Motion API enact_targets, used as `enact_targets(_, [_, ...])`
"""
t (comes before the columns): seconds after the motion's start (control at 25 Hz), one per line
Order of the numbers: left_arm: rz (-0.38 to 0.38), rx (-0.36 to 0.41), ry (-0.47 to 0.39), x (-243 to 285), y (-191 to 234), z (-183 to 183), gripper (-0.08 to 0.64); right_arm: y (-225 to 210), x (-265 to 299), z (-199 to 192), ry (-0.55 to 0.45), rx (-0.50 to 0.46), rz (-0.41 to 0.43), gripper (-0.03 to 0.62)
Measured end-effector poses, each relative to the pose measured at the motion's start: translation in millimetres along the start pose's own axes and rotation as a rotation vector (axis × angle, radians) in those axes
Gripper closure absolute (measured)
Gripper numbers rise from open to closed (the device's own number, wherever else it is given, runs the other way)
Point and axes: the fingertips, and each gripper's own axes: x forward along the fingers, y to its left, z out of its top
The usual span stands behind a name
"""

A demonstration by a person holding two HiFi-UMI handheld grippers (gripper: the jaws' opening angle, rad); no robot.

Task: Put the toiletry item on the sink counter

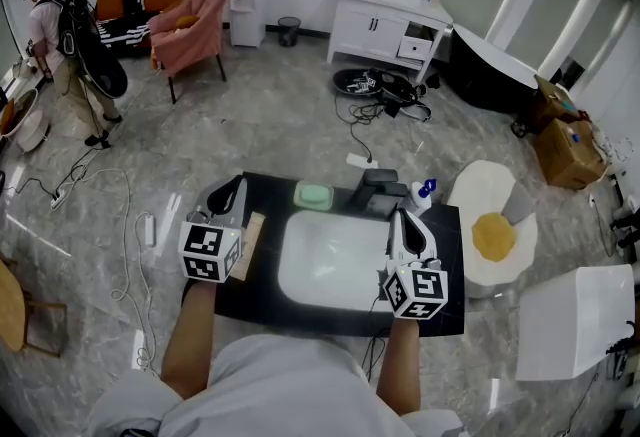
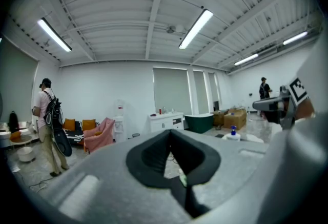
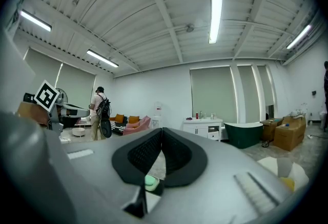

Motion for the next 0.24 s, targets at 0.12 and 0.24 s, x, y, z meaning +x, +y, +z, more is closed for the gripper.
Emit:
enact_targets(0.12, [-0.002, -0.008, -0.006, 4.4, -0.1, 1.5, 0.561, -3.2, 3.9, 0.0, 0.0, 0.0, 0.001, 0.589])
enact_targets(0.24, [-0.003, -0.011, -0.007, 8.7, -2.6, 2.5, 0.561, -8.6, 6.5, -0.4, 0.002, 0.002, -0.002, 0.589])
